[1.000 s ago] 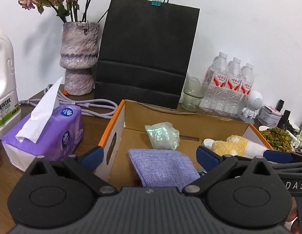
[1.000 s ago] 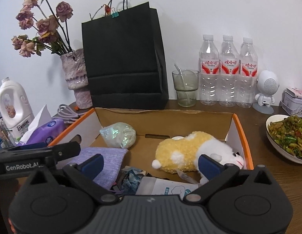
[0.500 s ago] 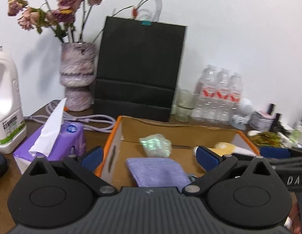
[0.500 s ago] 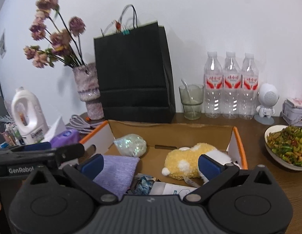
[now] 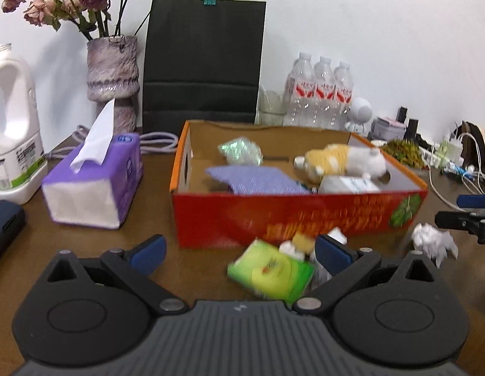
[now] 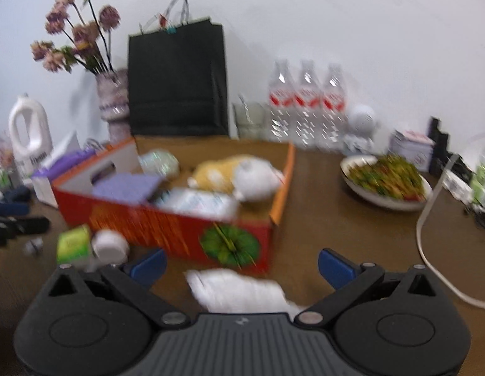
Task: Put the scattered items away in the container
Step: 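Move the left gripper to the green tissue pack while the right approaches the crumpled white tissue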
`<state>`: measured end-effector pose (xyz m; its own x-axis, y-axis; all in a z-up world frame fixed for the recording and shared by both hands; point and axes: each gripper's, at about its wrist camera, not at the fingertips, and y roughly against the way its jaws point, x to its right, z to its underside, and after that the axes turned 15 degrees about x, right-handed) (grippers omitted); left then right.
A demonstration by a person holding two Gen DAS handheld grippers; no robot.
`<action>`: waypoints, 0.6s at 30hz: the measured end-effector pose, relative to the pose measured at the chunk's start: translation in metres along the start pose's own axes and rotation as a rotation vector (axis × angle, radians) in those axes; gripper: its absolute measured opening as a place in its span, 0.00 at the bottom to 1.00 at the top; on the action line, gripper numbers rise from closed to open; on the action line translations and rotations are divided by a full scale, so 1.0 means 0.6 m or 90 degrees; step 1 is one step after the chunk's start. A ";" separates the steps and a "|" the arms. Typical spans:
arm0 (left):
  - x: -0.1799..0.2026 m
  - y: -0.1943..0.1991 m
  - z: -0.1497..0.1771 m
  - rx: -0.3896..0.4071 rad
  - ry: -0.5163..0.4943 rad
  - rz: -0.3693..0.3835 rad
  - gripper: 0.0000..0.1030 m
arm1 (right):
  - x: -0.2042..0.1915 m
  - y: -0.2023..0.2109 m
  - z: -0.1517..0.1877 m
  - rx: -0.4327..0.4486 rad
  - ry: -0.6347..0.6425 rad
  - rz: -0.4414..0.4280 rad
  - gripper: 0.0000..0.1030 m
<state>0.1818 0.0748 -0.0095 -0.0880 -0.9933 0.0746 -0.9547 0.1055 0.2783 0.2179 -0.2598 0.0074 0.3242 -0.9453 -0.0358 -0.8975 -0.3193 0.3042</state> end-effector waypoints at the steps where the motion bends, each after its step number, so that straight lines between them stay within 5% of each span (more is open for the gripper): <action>1: 0.000 0.003 0.005 -0.004 0.002 0.001 1.00 | 0.004 0.004 0.011 -0.009 -0.003 0.003 1.00; 9: 0.008 0.002 0.045 -0.045 0.034 0.022 1.00 | 0.003 0.000 0.062 -0.052 -0.026 0.021 1.00; 18: 0.036 -0.031 0.044 -0.049 -0.045 0.025 1.00 | -0.005 -0.019 0.066 -0.063 0.004 0.037 1.00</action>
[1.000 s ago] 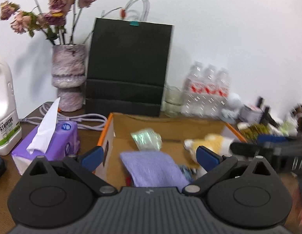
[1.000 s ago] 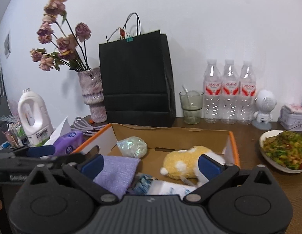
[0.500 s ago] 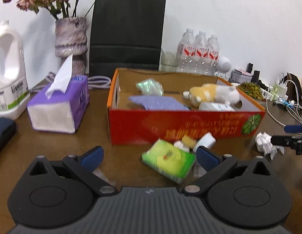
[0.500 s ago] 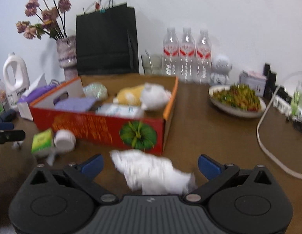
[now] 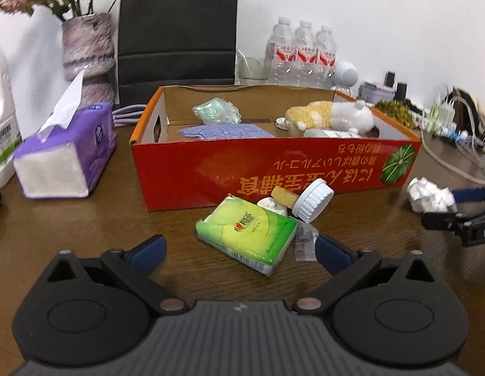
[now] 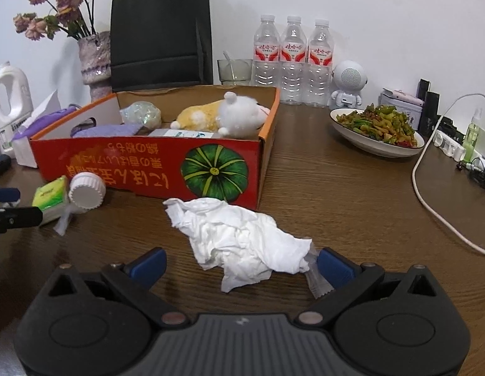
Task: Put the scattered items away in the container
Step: 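Move the left gripper to the green tissue pack while the right approaches the crumpled white tissue, then grasp the green tissue pack with the left gripper while the right grasps the crumpled tissue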
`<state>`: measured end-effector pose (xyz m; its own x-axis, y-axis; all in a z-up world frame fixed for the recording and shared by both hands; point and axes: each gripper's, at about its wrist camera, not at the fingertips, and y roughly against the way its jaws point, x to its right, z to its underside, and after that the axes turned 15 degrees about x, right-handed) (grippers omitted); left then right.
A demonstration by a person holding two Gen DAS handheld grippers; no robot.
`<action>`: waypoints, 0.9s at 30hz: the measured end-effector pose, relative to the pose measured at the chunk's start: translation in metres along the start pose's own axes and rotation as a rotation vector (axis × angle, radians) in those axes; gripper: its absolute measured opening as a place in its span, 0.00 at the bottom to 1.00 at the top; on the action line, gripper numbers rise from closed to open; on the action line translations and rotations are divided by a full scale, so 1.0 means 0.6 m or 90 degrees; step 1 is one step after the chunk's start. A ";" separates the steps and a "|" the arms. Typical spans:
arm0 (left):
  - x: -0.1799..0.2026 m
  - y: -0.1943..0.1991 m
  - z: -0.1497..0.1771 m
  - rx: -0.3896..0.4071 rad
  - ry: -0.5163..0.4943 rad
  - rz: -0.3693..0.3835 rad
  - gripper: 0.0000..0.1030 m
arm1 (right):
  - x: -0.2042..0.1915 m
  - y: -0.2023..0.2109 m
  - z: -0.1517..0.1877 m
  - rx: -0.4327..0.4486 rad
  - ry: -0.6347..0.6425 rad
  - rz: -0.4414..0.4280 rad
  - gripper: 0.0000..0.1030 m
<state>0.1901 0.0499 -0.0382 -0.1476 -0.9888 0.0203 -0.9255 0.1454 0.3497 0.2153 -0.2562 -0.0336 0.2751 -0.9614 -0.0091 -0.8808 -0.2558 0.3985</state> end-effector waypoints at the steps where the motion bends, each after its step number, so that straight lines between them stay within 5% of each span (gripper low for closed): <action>1: 0.000 -0.005 -0.003 0.001 -0.005 0.000 1.00 | 0.000 -0.004 -0.001 -0.001 0.005 0.001 1.00; 9: -0.021 -0.054 -0.005 -0.037 0.025 0.021 0.94 | 0.004 -0.040 -0.007 -0.019 -0.007 0.001 1.00; 12: -0.014 -0.053 -0.003 -0.028 0.006 0.022 0.76 | 0.003 -0.044 -0.010 -0.012 -0.018 -0.004 0.96; 13: -0.015 -0.051 -0.003 -0.021 0.011 0.026 0.66 | 0.001 -0.044 -0.011 -0.007 -0.017 -0.005 0.87; 14: -0.017 -0.050 -0.004 -0.016 0.016 0.028 0.66 | -0.001 -0.042 -0.011 -0.001 -0.014 -0.004 0.75; 17: -0.021 -0.044 -0.004 -0.010 0.030 0.031 0.65 | -0.003 -0.035 -0.012 0.014 -0.009 0.001 0.59; 21: -0.021 -0.034 -0.004 0.000 0.045 0.028 0.65 | 0.000 -0.029 -0.012 0.022 -0.023 -0.014 0.47; 23: -0.020 -0.029 -0.003 0.003 0.049 0.027 0.65 | -0.005 -0.025 -0.012 0.030 -0.016 -0.017 0.31; 27: -0.016 -0.023 -0.002 0.009 0.050 0.018 0.65 | -0.014 -0.018 -0.012 0.045 0.002 -0.018 0.27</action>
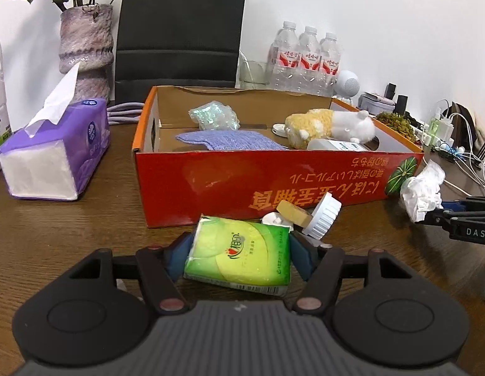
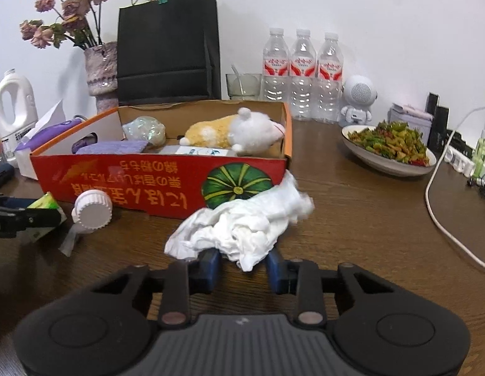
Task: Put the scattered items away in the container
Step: 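Grasp the green tissue pack with the left gripper while the right grasps the crumpled tissue, then lift and carry the tissue pack and crumpled tissue over the cardboard box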
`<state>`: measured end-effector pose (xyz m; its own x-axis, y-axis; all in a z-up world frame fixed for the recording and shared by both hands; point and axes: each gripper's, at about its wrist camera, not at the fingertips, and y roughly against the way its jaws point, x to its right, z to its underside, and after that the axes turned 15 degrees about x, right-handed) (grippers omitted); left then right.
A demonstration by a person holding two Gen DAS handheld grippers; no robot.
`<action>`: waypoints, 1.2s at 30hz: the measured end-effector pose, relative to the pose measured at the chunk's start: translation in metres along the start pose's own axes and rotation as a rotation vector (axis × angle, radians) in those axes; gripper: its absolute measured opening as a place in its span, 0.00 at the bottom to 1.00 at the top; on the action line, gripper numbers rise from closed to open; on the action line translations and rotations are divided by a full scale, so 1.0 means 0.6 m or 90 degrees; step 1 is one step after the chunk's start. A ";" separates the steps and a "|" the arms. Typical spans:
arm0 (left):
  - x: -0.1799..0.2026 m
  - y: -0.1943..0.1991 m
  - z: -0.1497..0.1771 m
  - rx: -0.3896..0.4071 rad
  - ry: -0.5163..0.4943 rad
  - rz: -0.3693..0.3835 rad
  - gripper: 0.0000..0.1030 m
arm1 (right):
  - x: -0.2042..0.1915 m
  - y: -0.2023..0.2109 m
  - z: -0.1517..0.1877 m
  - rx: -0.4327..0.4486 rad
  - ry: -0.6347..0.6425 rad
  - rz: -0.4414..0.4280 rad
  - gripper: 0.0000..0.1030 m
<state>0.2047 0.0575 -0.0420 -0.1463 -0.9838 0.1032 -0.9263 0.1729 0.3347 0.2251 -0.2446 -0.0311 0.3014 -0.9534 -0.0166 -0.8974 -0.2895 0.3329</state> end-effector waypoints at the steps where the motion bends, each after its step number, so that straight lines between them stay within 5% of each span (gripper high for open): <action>1: 0.000 0.000 0.000 0.000 0.001 -0.001 0.65 | -0.001 0.002 0.000 0.004 0.003 0.001 0.27; 11: -0.002 0.011 0.002 0.007 0.018 -0.018 0.65 | -0.010 0.018 -0.002 0.036 0.010 -0.012 0.24; 12: -0.001 0.011 0.002 0.007 0.020 -0.019 0.65 | -0.008 0.017 -0.002 0.033 0.004 -0.011 0.28; 14: -0.001 0.013 0.003 0.007 0.022 -0.020 0.65 | -0.004 0.015 -0.001 0.031 -0.008 0.001 0.74; 15: 0.000 0.013 0.003 0.006 0.023 -0.021 0.65 | -0.003 0.014 -0.002 0.032 -0.007 0.004 0.84; 20: 0.000 0.013 0.003 0.005 0.027 -0.025 0.65 | -0.023 -0.004 -0.004 0.015 0.028 -0.013 0.89; 24: -0.003 0.014 0.004 0.002 0.038 -0.024 0.65 | -0.024 -0.026 -0.004 -0.020 0.024 -0.019 0.78; 26: -0.004 0.015 0.004 0.003 0.042 -0.025 0.65 | -0.018 -0.028 -0.003 -0.020 0.010 -0.021 0.44; 27: -0.004 0.016 0.004 0.003 0.044 -0.025 0.65 | -0.016 -0.026 -0.004 -0.016 0.006 -0.021 0.38; 32: -0.005 0.021 0.005 0.010 0.051 -0.025 0.65 | -0.024 -0.008 -0.005 0.017 0.029 -0.020 0.17; 36: 0.001 0.032 0.006 0.023 0.051 -0.019 0.65 | -0.030 0.001 -0.006 0.030 0.038 -0.030 0.14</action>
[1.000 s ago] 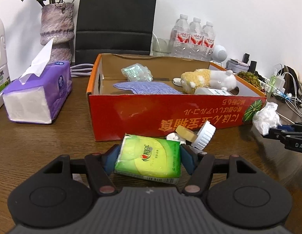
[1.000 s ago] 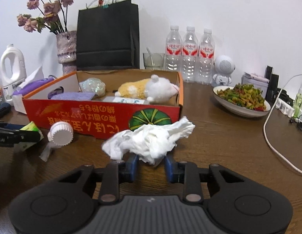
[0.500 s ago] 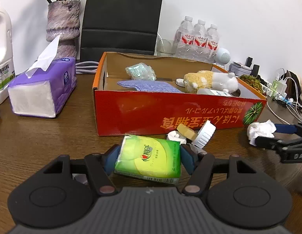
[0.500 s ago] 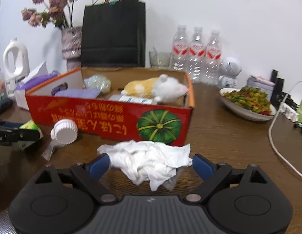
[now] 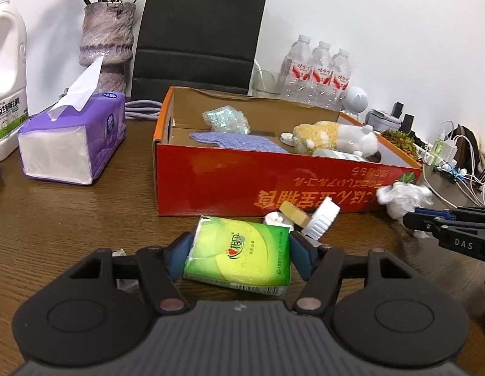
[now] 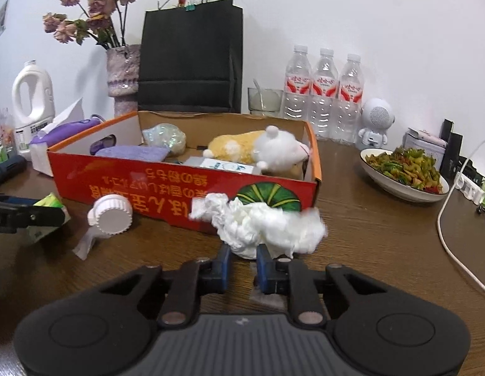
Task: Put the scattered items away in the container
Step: 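Lift and carry the tissue pack and crumpled tissue over the cardboard box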
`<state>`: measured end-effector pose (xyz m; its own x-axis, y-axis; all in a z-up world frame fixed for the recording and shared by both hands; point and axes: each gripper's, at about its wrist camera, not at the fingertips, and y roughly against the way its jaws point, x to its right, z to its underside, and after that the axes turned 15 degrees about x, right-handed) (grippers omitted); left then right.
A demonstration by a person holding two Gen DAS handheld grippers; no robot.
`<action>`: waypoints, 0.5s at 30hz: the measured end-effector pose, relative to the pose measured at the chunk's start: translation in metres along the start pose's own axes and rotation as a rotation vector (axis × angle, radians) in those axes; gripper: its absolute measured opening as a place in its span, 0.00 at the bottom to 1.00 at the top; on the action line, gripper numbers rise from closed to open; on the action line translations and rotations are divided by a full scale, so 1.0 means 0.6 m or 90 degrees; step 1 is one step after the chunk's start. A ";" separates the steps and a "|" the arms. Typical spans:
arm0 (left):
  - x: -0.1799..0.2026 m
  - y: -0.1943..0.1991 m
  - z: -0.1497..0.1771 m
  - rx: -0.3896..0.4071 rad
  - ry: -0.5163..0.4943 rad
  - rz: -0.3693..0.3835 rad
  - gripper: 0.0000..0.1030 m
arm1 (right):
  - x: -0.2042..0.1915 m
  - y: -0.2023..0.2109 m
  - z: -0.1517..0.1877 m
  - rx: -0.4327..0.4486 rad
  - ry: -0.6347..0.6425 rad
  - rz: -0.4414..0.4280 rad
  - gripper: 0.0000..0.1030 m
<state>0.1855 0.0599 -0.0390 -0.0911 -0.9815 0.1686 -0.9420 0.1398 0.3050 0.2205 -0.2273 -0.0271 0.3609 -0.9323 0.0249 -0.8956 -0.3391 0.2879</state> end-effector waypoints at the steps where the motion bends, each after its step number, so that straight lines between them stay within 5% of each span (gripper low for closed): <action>1: 0.002 0.001 0.001 0.000 0.001 0.003 0.65 | 0.000 0.000 0.000 0.000 -0.001 -0.002 0.13; 3: 0.004 0.002 0.001 -0.002 0.003 0.005 0.65 | 0.001 -0.002 0.001 -0.011 -0.009 -0.002 0.16; 7: -0.001 0.001 0.002 -0.008 0.017 0.005 0.65 | 0.004 0.013 -0.003 -0.004 -0.028 0.019 0.86; 8: -0.003 0.000 0.002 -0.010 0.021 0.005 0.65 | 0.002 0.015 -0.007 0.004 -0.017 0.023 0.91; 13: -0.002 0.000 0.002 -0.009 0.021 0.004 0.65 | -0.009 -0.030 -0.020 -0.022 0.021 0.009 0.90; 15: -0.005 0.001 0.002 -0.008 0.027 0.000 0.65 | -0.013 -0.051 -0.016 -0.042 0.025 0.010 0.79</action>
<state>0.1850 0.0627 -0.0402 -0.0773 -0.9750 0.2083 -0.9380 0.1419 0.3163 0.2477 -0.2087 -0.0270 0.3581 -0.9313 0.0668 -0.8828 -0.3144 0.3490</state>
